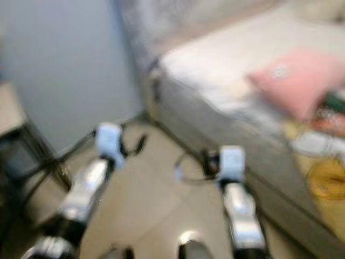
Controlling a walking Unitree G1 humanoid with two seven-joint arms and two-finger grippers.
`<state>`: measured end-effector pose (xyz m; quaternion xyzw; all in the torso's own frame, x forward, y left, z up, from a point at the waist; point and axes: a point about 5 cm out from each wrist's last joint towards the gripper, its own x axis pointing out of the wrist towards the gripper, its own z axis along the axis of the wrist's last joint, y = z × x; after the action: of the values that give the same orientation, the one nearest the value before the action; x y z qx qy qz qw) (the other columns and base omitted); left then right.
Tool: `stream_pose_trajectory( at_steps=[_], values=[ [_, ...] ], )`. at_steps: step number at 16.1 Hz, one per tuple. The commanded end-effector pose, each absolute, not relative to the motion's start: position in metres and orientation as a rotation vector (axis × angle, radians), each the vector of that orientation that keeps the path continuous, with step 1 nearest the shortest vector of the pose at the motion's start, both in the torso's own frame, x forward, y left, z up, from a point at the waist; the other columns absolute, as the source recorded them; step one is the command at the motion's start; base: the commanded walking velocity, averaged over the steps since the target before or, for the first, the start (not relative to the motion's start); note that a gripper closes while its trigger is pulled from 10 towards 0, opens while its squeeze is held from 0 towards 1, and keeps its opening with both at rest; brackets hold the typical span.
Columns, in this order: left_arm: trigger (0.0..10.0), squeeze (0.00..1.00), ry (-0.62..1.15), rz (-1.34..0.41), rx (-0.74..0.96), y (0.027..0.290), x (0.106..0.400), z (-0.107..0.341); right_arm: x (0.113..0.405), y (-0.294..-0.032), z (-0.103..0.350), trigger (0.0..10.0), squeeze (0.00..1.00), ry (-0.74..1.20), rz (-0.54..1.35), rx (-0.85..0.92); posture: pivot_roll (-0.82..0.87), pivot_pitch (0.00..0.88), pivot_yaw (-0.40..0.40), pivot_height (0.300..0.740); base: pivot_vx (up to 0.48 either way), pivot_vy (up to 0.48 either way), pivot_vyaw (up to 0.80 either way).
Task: Clean up the room
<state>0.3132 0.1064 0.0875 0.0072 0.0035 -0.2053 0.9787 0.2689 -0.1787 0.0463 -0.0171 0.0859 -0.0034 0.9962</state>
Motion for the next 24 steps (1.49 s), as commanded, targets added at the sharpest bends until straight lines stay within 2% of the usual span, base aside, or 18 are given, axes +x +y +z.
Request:
stream_pose_trajectory(
  at_steps=[1, 5, 7, 11, 13, 16, 21, 24],
  values=[
    [10.0, 0.0, -0.003, -0.404, 0.009, 0.116, 0.314, 0.088, 0.27, -0.17, 0.047, 10.0, 0.0, 0.16, 0.006, -0.015, -0.17, 0.0, 0.066, 0.67, 0.42, 0.0, -0.76],
    [10.0, 0.0, -0.037, -0.426, 0.01, 0.116, 0.316, 0.093, 0.274, -0.171, 0.055, 10.0, 0.0, 0.102, 0.003, -0.048, -0.17, 0.0, 0.066, 0.67, 0.433, 0.0, -0.34],
    [10.0, 0.0, -0.052, -0.434, 0.028, 0.118, 0.316, 0.094, 0.275, -0.17, 0.058, 10.0, 0.0, 0.083, 0.002, -0.04, -0.17, 0.0, 0.067, 0.67, 0.0, 0.0, -0.24],
    [10.0, 0.0, -0.026, -0.442, 0.005, 0.121, 0.313, 0.087, 0.275, -0.169, 0.056, 10.0, 0.0, 0.084, 0.003, -0.016, -0.17, 0.0, 0.065, 0.705, 0.0, 0.0, -0.11],
    [10.0, 0.0, -0.039, -0.431, -0.004, 0.122, 0.314, 0.088, 0.275, -0.169, 0.06, 10.0, 0.0, 0.051, 0.002, -0.022, -0.17, 0.0, 0.06, 0.714, 0.0, 0.456, -0.24],
    [10.0, 0.0, -0.098, -0.398, -0.027, 0.127, 0.318, 0.1, 0.28, -0.185, 0.083, 10.0, 0.0, -0.069, -0.079, -0.066, -0.18, 0.0, 0.057, 0.714, 0.0, 0.471, -0.54],
    [10.0, 0.0, -0.122, -0.446, -0.017, 0.121, 0.319, 0.105, 0.28, -0.19, 0.072, 10.0, 0.0, -0.012, -0.089, -0.106, -0.18, 0.0, 0.059, 0.714, 0.0, 0.469, -0.31],
    [10.0, 0.0, -0.088, -0.466, 0.015, 0.117, 0.319, 0.099, 0.28, -0.186, 0.07, 10.0, 0.0, 0.012, -0.09, -0.058, -0.19, 0.0, 0.061, 0.714, 0.0, 0.317, -0.76]
  ],
)
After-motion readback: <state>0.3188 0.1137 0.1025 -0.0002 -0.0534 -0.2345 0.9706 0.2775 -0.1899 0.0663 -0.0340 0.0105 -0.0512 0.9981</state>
